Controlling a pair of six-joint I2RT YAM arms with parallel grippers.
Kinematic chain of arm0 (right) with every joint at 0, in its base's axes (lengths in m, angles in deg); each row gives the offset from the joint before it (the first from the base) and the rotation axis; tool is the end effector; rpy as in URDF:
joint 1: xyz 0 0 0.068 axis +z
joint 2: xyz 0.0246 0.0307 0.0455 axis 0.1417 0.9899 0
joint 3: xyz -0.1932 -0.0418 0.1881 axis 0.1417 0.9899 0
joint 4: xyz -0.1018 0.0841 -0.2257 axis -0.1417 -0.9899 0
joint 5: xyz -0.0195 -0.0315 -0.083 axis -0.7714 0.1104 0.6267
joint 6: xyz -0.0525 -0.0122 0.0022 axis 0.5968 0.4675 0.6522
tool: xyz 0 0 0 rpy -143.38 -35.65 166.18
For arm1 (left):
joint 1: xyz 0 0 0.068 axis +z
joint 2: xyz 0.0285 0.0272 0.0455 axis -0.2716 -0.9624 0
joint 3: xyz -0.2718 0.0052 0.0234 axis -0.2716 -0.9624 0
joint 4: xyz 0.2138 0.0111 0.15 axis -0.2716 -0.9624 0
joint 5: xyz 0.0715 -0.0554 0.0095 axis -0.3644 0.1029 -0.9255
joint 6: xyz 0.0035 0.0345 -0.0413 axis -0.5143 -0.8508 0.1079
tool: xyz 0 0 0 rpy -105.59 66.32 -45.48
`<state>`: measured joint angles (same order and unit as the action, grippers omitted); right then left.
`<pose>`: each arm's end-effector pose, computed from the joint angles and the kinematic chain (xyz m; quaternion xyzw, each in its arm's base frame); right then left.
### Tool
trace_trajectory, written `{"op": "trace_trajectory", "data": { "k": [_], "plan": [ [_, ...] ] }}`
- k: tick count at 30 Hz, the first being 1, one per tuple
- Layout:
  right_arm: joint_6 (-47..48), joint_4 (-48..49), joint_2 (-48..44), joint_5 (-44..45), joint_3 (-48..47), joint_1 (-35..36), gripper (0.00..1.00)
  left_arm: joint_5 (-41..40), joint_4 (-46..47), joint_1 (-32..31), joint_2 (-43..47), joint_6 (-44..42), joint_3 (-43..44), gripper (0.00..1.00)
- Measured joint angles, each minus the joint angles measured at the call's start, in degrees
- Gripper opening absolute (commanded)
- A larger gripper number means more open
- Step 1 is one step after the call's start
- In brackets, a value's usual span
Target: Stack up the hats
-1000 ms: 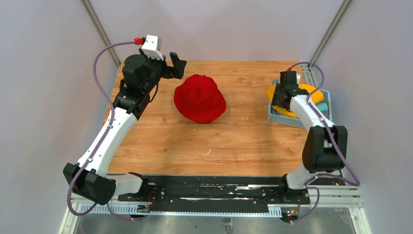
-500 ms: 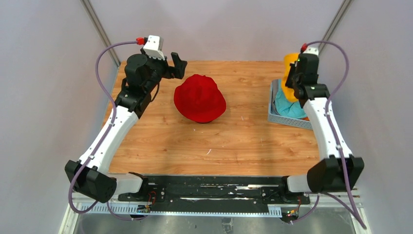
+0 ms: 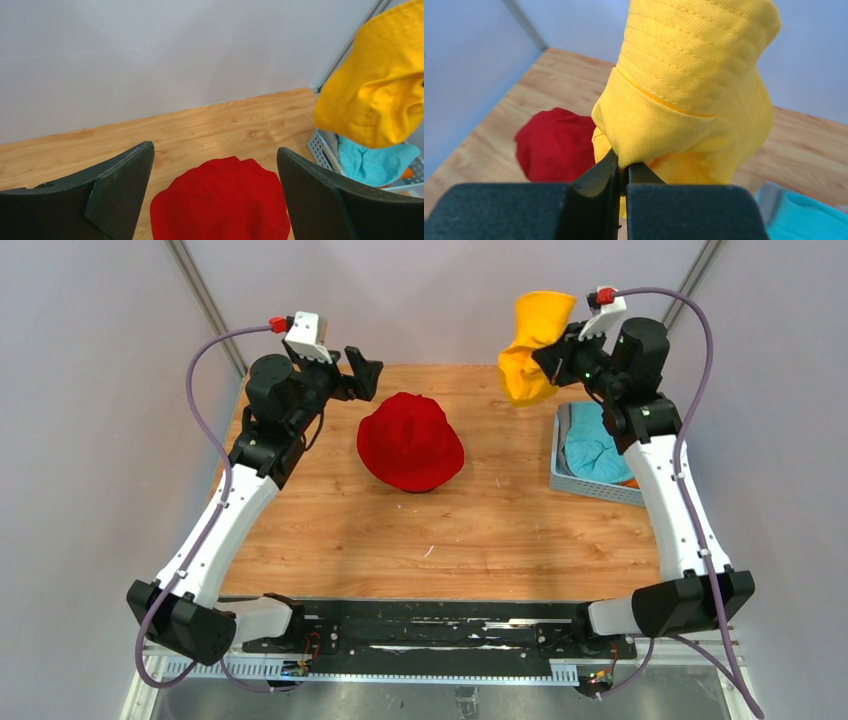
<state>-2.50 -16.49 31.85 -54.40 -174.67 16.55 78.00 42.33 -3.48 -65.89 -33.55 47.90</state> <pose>0.2900 0.0558 0.4781 -0.1298 0.7094 0.2286 0.6539 0.2659 -0.0958 0.4472 0.0798 0.6895 -0.2128 0.6876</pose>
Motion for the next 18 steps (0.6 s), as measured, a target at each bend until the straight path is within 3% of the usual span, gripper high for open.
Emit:
{"op": "trace_trajectory", "data": {
  "k": [5, 10, 18],
  "plan": [
    [-8.48, 10.56, 3.76, -15.50, 0.15, 0.15, 0.01, 1.29, 2.01, 0.00, 1.66, 0.59, -0.74, 0.98],
    [-22.71, 29.88, 7.19, -30.47, 0.37, 0.24, 0.00, 2.69, 4.02, 0.00, 1.92, 1.44, -1.70, 0.98],
    [-48.48, 56.68, 15.39, -41.97, -2.51, 0.61, 0.00, 3.02, 5.18, 0.00, 2.49, 1.68, -2.62, 0.98]
  ]
}}
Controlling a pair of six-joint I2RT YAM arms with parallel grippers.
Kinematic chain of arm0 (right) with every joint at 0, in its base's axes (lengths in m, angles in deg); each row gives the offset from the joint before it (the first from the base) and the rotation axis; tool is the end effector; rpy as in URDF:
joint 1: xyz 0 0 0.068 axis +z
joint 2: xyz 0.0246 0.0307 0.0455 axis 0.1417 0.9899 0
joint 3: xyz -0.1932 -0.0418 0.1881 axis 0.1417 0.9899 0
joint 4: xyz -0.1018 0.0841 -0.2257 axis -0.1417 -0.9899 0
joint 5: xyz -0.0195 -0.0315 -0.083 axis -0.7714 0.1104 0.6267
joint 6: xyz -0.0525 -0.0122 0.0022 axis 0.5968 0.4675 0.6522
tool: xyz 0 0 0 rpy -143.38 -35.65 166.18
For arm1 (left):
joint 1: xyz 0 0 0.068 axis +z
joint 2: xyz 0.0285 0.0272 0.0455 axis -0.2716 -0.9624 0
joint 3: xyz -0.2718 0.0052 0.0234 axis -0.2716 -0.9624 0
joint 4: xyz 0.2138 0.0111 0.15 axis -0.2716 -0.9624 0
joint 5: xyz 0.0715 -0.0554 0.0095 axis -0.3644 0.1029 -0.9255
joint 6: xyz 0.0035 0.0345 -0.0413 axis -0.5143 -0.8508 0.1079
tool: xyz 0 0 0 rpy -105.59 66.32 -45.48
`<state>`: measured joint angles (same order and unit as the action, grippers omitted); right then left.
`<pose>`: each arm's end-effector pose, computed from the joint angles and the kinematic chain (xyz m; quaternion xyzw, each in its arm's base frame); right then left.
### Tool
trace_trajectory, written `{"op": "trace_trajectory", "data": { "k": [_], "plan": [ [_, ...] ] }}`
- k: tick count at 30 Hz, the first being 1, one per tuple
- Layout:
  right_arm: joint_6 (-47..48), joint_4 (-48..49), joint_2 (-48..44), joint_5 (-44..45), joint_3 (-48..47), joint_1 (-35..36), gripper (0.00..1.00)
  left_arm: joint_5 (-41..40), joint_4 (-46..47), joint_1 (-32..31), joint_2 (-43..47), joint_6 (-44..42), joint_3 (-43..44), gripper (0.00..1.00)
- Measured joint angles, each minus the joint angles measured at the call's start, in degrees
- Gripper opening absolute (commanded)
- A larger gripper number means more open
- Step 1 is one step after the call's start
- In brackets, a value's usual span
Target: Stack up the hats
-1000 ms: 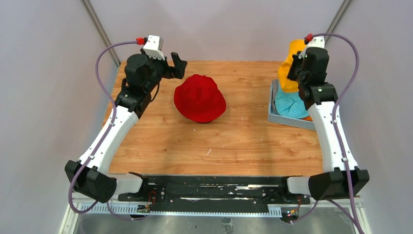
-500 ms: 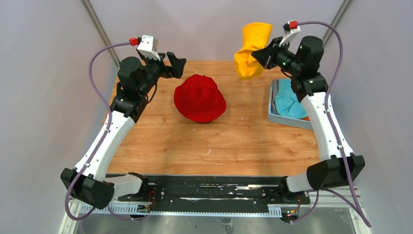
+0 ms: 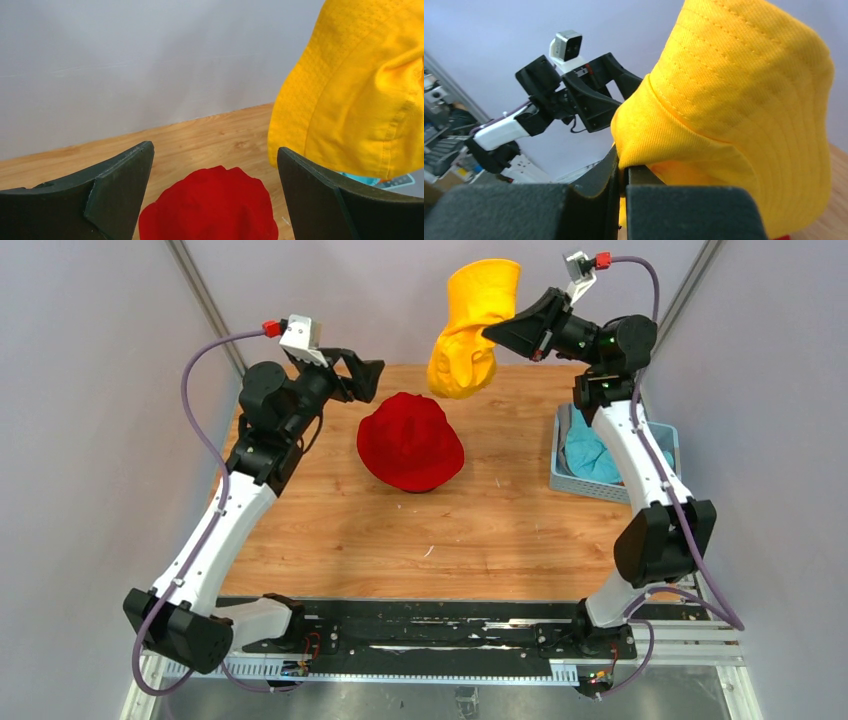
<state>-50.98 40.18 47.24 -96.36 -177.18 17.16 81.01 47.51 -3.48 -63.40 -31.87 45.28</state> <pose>0.3361 0.0855 0.4952 -0.2955 0.5135 0.6015 0.5359 0.2543 -0.0937 0.4523 0.0885 0.6562 -0.2462 0.7078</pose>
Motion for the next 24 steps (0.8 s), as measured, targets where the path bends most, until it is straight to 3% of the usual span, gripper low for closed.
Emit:
{"op": "trace_trajectory", "data": {
  "k": [6, 12, 16, 24],
  "plan": [
    [-19.54, 17.07, 5.03, -4.57, -2.27, 2.14, 0.01, -2.25, -0.37, 0.00, 2.84, -0.68, -0.90, 0.98],
    [-29.00, 24.55, 4.50, -7.78, -1.77, 5.33, 0.01, -4.74, -1.38, 0.00, 6.60, -1.40, -2.27, 0.98],
    [-28.70, 23.06, 1.68, -9.60, 1.22, 7.80, 0.01, -6.12, -2.23, 0.00, 8.72, -1.49, -3.19, 0.98],
    [-18.34, 9.97, -0.46, -12.07, 5.70, 13.70, 0.01, -10.86, -4.44, 0.00, 13.31, -2.45, -6.43, 0.98]
  ]
}}
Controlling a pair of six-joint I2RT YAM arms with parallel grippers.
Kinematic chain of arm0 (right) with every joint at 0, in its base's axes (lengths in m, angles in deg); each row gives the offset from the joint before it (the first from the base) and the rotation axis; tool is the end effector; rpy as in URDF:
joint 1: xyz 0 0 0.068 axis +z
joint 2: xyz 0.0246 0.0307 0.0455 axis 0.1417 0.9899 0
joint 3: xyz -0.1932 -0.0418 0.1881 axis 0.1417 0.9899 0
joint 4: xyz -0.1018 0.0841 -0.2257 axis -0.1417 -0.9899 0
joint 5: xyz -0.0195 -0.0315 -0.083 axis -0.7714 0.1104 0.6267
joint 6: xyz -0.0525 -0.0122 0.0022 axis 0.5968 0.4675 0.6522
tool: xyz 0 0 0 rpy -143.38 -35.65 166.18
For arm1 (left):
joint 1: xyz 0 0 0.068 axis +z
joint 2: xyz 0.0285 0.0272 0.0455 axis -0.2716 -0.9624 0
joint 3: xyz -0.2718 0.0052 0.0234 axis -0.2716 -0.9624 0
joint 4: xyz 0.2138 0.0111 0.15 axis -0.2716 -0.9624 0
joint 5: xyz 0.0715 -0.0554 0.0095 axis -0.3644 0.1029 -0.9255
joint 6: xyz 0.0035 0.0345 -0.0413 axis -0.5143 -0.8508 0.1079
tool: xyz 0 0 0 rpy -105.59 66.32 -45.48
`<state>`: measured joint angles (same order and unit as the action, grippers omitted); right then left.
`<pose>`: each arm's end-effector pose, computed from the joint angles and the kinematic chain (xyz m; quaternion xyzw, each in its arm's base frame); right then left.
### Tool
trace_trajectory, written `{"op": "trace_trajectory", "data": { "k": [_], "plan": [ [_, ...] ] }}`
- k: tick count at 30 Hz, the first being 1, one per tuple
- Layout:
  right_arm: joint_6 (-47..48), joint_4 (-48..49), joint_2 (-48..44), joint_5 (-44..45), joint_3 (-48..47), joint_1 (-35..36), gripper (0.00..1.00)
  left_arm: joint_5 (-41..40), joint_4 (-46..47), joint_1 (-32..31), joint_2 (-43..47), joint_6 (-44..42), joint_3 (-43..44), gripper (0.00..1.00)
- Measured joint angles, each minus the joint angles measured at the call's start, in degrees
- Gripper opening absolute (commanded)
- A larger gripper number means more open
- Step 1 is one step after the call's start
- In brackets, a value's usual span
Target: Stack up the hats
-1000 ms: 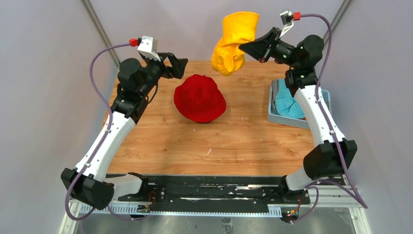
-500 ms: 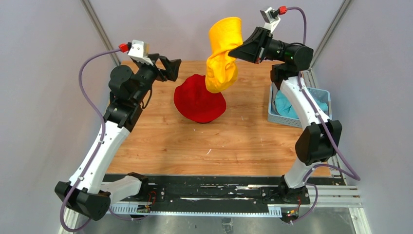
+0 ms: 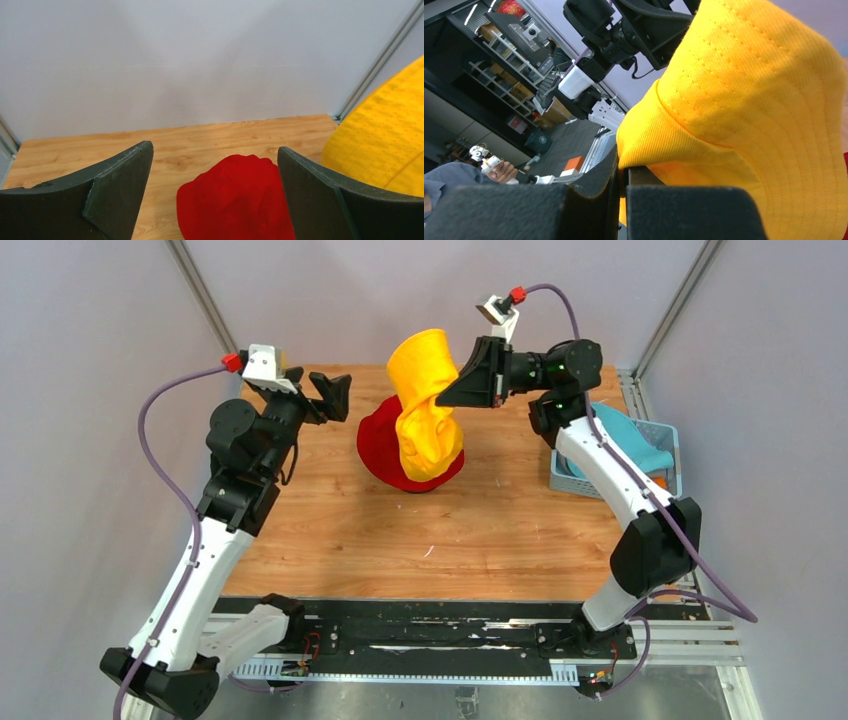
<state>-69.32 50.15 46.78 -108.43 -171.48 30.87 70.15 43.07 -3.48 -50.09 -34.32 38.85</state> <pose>0.2981 0.1622 0.4730 -0.3784 0.5150 0.7030 0.3122 0.1946 -0.0657 0.4561 0.0302 0.6450 -0.1747 0.7433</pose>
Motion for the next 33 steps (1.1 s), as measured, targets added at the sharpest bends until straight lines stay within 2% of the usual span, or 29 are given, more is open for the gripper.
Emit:
{"op": "trace_trajectory", "data": {
  "k": [5, 15, 20, 26, 29, 33],
  "plan": [
    [3.13, -3.48, 2.38, -1.25, 0.04, 3.06, 0.01, 1.55, 1.92, 0.00, 1.18, -1.18, -2.86, 0.98],
    [3.91, -3.63, 5.05, -3.72, -0.07, 4.44, 0.01, 18.82, 4.83, 0.04, -1.60, -3.82, -4.33, 0.98],
    [1.11, 0.72, 6.19, -4.72, -0.37, 4.44, 0.01, 26.91, 4.87, 0.07, -1.99, -5.35, -4.20, 0.98],
    [-8.92, 12.98, 9.84, -5.90, -2.45, 4.44, 0.01, 37.44, 6.78, 0.07, -4.63, -6.47, -2.97, 0.99],
    [-14.25, 18.47, 11.67, -6.38, -3.61, 4.44, 0.01, 42.29, 7.80, 0.26, -5.84, -7.02, -2.89, 0.91],
    [-19.17, 23.76, 12.74, -6.93, -3.98, 4.44, 0.01, 47.21, 8.31, 1.09, -6.62, -7.43, -2.71, 0.60]
  ]
}}
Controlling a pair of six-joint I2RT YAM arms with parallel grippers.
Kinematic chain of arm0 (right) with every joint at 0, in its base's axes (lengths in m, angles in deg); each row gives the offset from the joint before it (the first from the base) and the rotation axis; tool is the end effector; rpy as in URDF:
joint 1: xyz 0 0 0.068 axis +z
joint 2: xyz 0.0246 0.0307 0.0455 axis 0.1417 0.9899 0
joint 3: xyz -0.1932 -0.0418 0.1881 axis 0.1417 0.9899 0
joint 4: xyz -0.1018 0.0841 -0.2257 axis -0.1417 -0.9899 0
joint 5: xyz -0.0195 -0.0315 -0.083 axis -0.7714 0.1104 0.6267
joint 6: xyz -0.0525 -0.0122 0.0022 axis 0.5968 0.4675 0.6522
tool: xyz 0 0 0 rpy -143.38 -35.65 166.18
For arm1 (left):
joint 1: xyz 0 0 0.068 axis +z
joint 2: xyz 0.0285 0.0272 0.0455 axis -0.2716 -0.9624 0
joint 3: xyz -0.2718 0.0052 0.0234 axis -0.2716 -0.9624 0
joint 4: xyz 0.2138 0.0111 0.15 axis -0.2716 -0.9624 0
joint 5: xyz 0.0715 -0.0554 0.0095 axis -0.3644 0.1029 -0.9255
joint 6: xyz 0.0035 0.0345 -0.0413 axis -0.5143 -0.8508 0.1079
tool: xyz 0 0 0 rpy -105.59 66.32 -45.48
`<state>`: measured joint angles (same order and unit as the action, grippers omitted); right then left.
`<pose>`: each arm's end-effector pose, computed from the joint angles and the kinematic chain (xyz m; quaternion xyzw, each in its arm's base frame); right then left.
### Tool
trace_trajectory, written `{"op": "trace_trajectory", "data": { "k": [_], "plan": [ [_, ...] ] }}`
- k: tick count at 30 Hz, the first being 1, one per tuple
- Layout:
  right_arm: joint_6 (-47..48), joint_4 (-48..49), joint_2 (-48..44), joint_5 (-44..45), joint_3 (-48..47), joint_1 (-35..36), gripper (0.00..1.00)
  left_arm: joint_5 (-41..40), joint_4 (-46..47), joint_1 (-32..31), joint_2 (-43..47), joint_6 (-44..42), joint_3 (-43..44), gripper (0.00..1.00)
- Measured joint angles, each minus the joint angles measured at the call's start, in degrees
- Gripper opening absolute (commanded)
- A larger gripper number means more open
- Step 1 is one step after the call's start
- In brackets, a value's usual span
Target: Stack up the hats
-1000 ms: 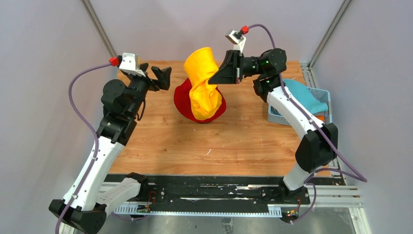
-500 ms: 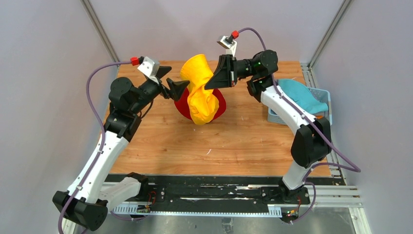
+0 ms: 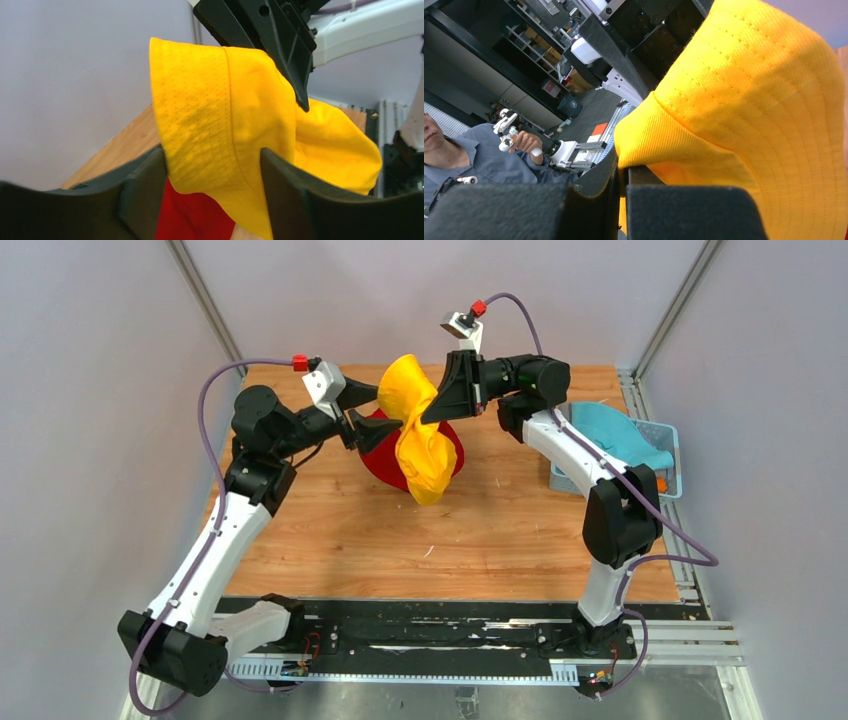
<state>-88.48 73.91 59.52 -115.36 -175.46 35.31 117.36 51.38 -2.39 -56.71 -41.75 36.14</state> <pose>0.3208 0.2042 0.4350 -0.4274 0.5077 0.7164 0.2154 0.2169 -0.0971 0.4303 0.3628 0.5610 -0.3663 0.6476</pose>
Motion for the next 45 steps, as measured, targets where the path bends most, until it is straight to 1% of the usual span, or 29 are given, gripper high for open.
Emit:
{"op": "trace_trajectory", "data": {
  "k": [1, 2, 4, 5, 6, 10, 12, 14, 17, 19, 20, 22, 25, 26, 27, 30, 35, 42, 45],
  "plan": [
    [-0.85, 0.79, 0.07, -0.13, -0.02, 0.00, 0.01, 0.98, 0.09, 0.35, -0.17, 0.02, 0.11, 0.58],
    [-1.55, 1.75, 0.07, -0.35, -0.02, 0.00, 0.01, 1.81, 0.17, 0.74, -0.37, -0.11, 0.28, 0.61],
    [-2.60, 3.13, 0.07, -0.50, -0.02, 0.00, 0.01, 2.82, 0.42, 1.51, -0.72, -0.28, 0.63, 0.77],
    [-2.93, 3.65, 0.07, -0.63, -0.02, 0.00, 0.01, 3.21, 0.44, 1.88, -0.74, -0.20, 0.70, 0.80],
    [-3.30, 4.20, 0.07, -0.81, -0.02, 0.00, 0.01, 3.45, 0.42, 2.16, -0.74, -0.11, 0.70, 0.80],
    [-4.00, 5.49, 0.07, -1.09, -0.02, 0.00, 0.01, 5.44, 1.92, 3.72, -1.46, 0.90, 0.74, 0.72],
    [-4.11, 5.86, 0.07, -1.31, 0.00, 0.00, 0.01, 7.65, 4.66, 4.87, -2.67, 2.91, 0.74, 0.72],
    [-4.22, 6.12, 0.07, -1.42, 0.02, 0.00, 0.01, 9.60, 8.20, 5.81, -4.15, 5.73, 0.66, 0.76],
    [-4.39, 6.84, -0.02, -1.73, 0.35, 0.07, 0.01, 13.07, 16.41, 7.28, -6.99, 11.87, -0.20, 0.76],
    [-4.42, 7.19, -0.15, -1.95, 0.72, 0.13, 0.01, 15.32, 22.18, 7.89, -8.90, 16.76, -0.70, 0.68],
    [-4.42, 7.34, -0.22, -2.08, 0.94, 0.15, 0.01, 16.72, 25.88, 8.13, -10.03, 19.74, -0.90, 0.60],
    [-4.42, 7.52, -0.26, -2.27, 1.18, 0.17, 0.01, 19.32, 34.64, 8.41, -12.79, 26.99, -0.90, 0.42],
    [-4.44, 7.56, -0.26, -2.38, 1.20, 0.17, 0.01, 22.82, 54.01, 8.72, -18.80, 42.29, -0.39, 0.18],
    [-4.44, 7.63, -0.26, -2.40, 1.20, 0.17, 0.01, 23.96, 59.87, 8.76, -21.14, 47.54, 0.48, 0.07],
    [-4.46, 7.72, -0.26, -2.43, 1.20, 0.17, 0.01, 24.63, 63.89, 8.79, -23.15, 51.87, 1.46, 0.01],
    [-4.83, 7.82, -0.26, -2.47, 1.18, 0.17, 0.01, 26.16, 71.38, 8.94, -26.53, 60.54, 2.69, 0.00],
    [-5.57, 8.04, -0.07, -2.54, 0.37, -0.04, 0.01, 26.86, 77.24, 9.25, -26.27, 66.66, 2.69, 0.00],
    [-5.88, 7.87, 3.72, -2.38, -4.94, -1.62, 0.01, 26.18, 78.97, 11.74, -26.18, 71.60, 2.71, 0.00],
    [-5.86, 7.08, 6.43, -2.23, -7.58, -2.60, 0.01, 25.44, 77.53, 12.90, -26.16, 71.36, 2.71, 0.00]
  ]
}}
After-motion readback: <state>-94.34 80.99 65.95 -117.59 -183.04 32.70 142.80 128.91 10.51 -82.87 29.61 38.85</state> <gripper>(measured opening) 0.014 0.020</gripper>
